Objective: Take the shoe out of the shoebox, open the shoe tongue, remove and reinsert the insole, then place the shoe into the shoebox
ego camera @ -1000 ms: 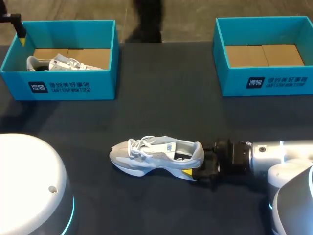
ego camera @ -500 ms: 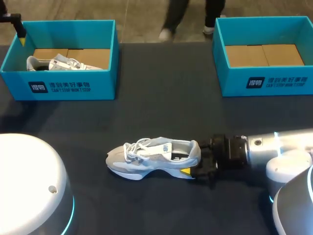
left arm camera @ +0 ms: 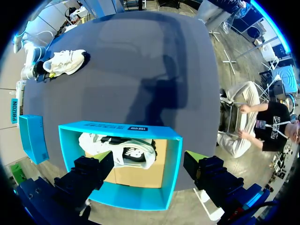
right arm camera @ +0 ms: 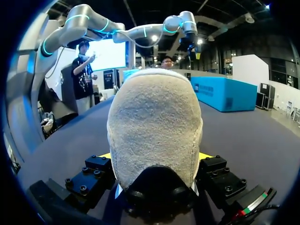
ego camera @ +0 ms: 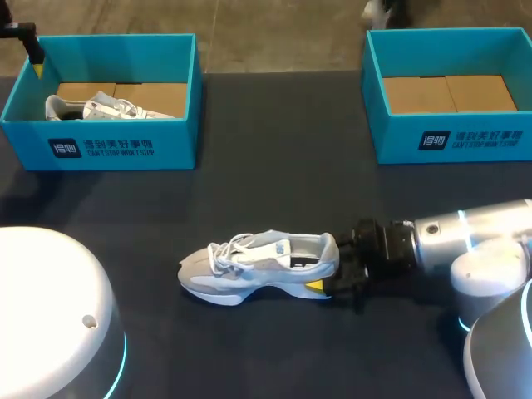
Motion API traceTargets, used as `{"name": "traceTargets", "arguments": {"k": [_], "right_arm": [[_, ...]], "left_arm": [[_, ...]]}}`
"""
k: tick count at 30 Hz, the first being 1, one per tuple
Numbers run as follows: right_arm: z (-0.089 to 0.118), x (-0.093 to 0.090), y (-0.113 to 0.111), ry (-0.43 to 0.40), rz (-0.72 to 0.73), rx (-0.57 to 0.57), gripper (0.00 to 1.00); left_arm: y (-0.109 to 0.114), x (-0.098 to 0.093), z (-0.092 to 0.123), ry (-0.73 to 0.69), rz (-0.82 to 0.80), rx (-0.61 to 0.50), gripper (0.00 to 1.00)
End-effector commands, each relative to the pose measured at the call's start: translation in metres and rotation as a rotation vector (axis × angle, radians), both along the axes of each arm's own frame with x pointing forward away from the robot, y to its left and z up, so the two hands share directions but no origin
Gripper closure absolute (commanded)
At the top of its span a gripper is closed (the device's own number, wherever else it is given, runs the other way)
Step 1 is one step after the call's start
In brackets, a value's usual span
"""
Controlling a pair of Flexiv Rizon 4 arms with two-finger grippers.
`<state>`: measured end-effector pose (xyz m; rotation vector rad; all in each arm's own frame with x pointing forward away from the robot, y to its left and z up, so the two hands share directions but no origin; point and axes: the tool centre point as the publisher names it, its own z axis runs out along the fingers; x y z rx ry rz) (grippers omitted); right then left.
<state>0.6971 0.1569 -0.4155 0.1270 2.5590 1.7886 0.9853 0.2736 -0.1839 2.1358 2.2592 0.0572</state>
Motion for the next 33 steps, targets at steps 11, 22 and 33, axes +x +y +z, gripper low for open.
{"name": "traceTargets", "arguments": {"k": [11, 22, 33], "right_arm": [[0.000, 0.001, 0.000, 0.004, 0.004, -0.006, 1.00], [0.000, 0.001, 0.000, 0.004, 0.004, -0.006, 1.00], [0.000, 0.001, 0.000, 0.004, 0.004, -0.006, 1.00]], "left_arm": [[0.000, -0.001, 0.000, -0.002, 0.000, 0.002, 0.00], [0.000, -0.001, 0.000, -0.002, 0.000, 0.002, 0.00], [-0.025, 0.004, -0.001, 0.092, 0.450, 0.100, 0.00]]}}
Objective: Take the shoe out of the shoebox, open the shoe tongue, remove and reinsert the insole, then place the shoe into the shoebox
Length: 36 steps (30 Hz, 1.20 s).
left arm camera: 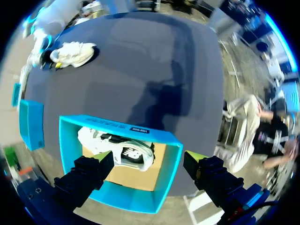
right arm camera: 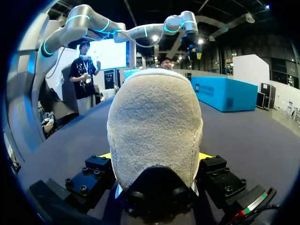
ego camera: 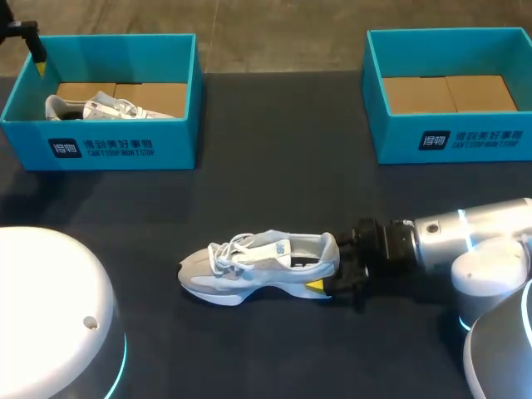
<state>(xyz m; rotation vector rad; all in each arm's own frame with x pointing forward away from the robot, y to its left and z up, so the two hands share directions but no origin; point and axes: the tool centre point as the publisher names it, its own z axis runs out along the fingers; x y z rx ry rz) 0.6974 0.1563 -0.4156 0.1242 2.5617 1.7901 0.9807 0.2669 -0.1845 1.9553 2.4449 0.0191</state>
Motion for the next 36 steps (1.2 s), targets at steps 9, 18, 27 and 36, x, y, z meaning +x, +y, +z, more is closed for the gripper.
{"name": "traceTargets", "arguments": {"k": [9, 18, 27, 36], "right_arm": [[0.000, 0.001, 0.001, 0.002, 0.001, -0.006, 1.00], [0.000, 0.001, 0.001, 0.002, 0.001, -0.006, 1.00], [0.000, 0.001, 0.001, 0.002, 0.001, -0.006, 1.00], [0.000, 0.001, 0.001, 0.002, 0.001, -0.006, 1.00]], "left_arm": [[-0.056, -0.014, -0.001, 0.267, 0.878, 0.104, 0.00], [-0.064, -0.020, -0.007, 0.246, 0.980, 0.172, 0.00], [-0.064, -0.020, -0.007, 0.246, 0.980, 0.172, 0.00], [-0.087, -0.058, 0.001, 0.252, 1.358, 0.052, 0.00]]}}
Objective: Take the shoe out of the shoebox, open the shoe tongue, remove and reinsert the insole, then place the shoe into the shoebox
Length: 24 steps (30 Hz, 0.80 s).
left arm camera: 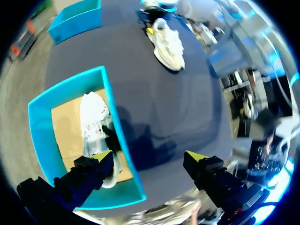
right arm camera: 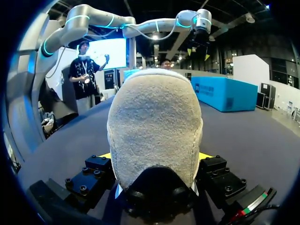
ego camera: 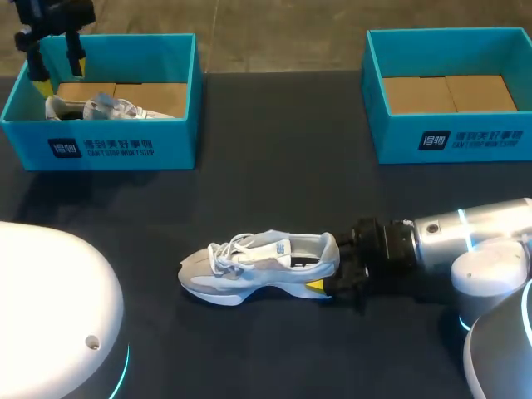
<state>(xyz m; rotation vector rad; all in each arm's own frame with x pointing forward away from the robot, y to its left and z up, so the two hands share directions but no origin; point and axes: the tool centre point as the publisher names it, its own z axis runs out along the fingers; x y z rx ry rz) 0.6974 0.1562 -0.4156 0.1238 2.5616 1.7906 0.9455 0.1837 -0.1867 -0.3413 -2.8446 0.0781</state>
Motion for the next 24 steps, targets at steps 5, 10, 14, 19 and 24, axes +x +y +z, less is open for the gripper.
{"name": "traceTargets", "arguments": {"k": [5, 10, 14, 19, 24], "right_arm": [[0.000, 0.001, 0.001, 0.002, 0.001, -0.006, 1.00], [0.000, 0.001, 0.001, 0.002, 0.001, -0.006, 1.00], [0.000, 0.001, 0.001, 0.002, 0.001, -0.006, 1.00], [0.000, 0.001, 0.001, 0.002, 0.001, -0.006, 1.00], [0.000, 0.001, 0.001, 0.002, 0.001, -0.006, 1.00]], "left_arm": [[-0.024, -0.047, 0.001, 0.059, 0.556, -0.013, 0.00], [-0.043, -0.064, -0.005, 0.038, 0.750, 0.049, 0.00], [-0.064, -0.080, -0.009, -0.026, 0.818, 0.099, 0.00], [-0.086, -0.092, -0.013, -0.011, 0.820, 0.156, 0.00], [-0.086, -0.092, -0.013, -0.011, 0.820, 0.156, 0.00]]}}
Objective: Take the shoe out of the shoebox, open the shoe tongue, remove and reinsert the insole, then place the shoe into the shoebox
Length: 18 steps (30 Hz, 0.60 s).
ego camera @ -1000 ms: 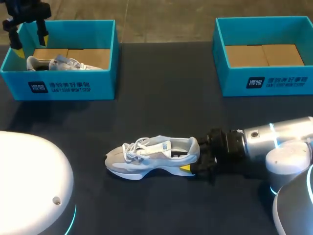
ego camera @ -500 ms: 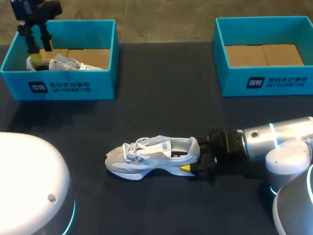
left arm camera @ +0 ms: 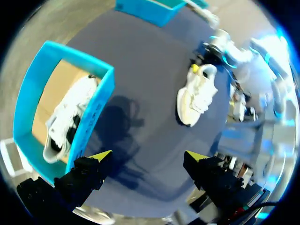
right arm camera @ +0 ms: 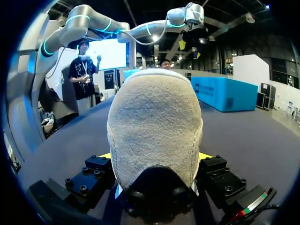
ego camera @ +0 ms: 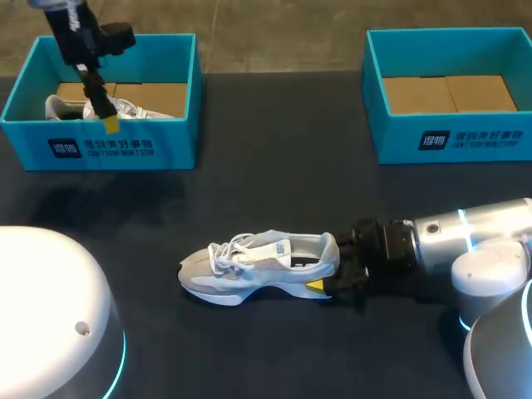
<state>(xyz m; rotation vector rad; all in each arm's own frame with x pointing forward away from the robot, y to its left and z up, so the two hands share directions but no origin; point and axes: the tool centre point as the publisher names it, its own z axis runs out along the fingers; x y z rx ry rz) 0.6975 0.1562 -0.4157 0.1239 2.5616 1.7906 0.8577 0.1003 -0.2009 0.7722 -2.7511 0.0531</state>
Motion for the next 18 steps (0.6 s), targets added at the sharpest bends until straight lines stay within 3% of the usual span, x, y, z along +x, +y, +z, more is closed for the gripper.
{"name": "traceTargets", "arguments": {"k": [1, 12, 15, 18], "right_arm": [[0.000, 0.001, 0.001, 0.002, 0.001, -0.006, 1.00], [0.000, 0.001, 0.001, 0.002, 0.001, -0.006, 1.00], [0.000, 0.001, 0.001, 0.002, 0.001, -0.006, 1.00], [0.000, 0.001, 0.001, 0.002, 0.001, -0.006, 1.00]], "left_arm": [[-0.003, -0.004, 0.001, -0.034, 0.049, 0.046, 0.00], [-0.003, -0.004, 0.001, -0.034, 0.049, 0.046, 0.00], [-0.021, -0.021, -0.001, -0.051, 0.176, 0.123, 0.00], [-0.042, -0.045, -0.005, -0.133, 0.413, 0.227, 0.00]]}}
